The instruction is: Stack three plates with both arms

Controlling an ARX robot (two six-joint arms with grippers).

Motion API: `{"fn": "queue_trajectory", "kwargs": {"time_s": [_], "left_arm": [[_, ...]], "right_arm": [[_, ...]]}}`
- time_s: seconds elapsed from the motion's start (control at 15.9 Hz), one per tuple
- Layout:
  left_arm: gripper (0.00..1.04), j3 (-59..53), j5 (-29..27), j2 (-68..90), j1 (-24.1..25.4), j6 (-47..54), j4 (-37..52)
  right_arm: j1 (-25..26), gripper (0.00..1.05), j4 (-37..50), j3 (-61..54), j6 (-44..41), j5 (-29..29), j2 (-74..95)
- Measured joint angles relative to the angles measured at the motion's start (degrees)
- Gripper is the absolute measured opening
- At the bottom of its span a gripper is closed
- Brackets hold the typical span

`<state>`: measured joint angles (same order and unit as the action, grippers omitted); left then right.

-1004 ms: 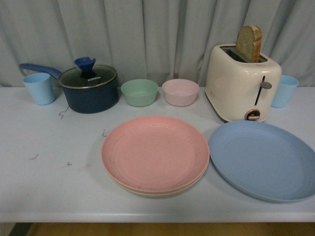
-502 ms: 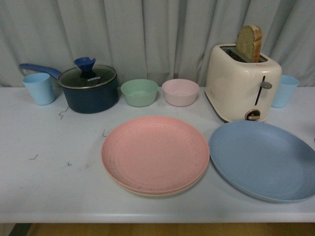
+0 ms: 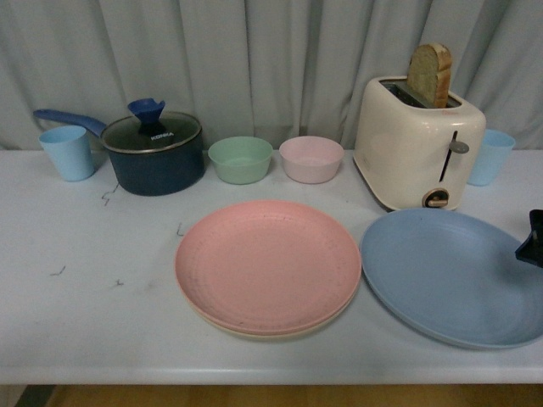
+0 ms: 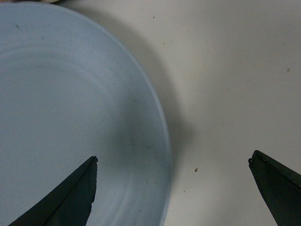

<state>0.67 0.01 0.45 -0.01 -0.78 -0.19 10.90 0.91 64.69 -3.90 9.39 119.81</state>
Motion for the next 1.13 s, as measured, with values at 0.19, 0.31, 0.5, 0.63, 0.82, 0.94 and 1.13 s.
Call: {"fn": "queue_trajectory", "kwargs": {"time_s": [0.19, 0.31, 0.5, 0.63, 0.82, 0.94, 1.13], "left_arm": [[0.98, 0.0, 0.0, 0.0, 0.0, 0.0, 0.0], [0.98, 0.0, 0.0, 0.0, 0.0, 0.0, 0.0], [0.98, 0.0, 0.0, 0.0, 0.0, 0.0, 0.0], [0.98, 0.0, 0.0, 0.0, 0.0, 0.0, 0.0], [0.98, 0.0, 0.0, 0.0, 0.0, 0.0, 0.0], [0.98, 0.0, 0.0, 0.0, 0.0, 0.0, 0.0], [0.98, 0.0, 0.0, 0.0, 0.0, 0.0, 0.0]], "right_arm": [[-0.9, 0.98, 0.6, 0.2, 0.7, -1.4, 0.9], [-1.2, 0.98, 0.9, 0.2, 1.0, -2.0, 1.0], [-2.1, 0.88, 1.6, 0.2, 2.5, -4.3, 2.3], [-2.7, 0.66, 1.7, 0.2, 2.9, -5.5, 3.6], [-3.0, 0.33, 2.2, 0.2, 3.1, -6.3, 3.9], [-2.5, 0.12, 3.7, -1.8, 3.2, -6.1, 2.7], [0.7, 0.03, 5.6, -9.5, 5.0, -3.0, -5.9]]}}
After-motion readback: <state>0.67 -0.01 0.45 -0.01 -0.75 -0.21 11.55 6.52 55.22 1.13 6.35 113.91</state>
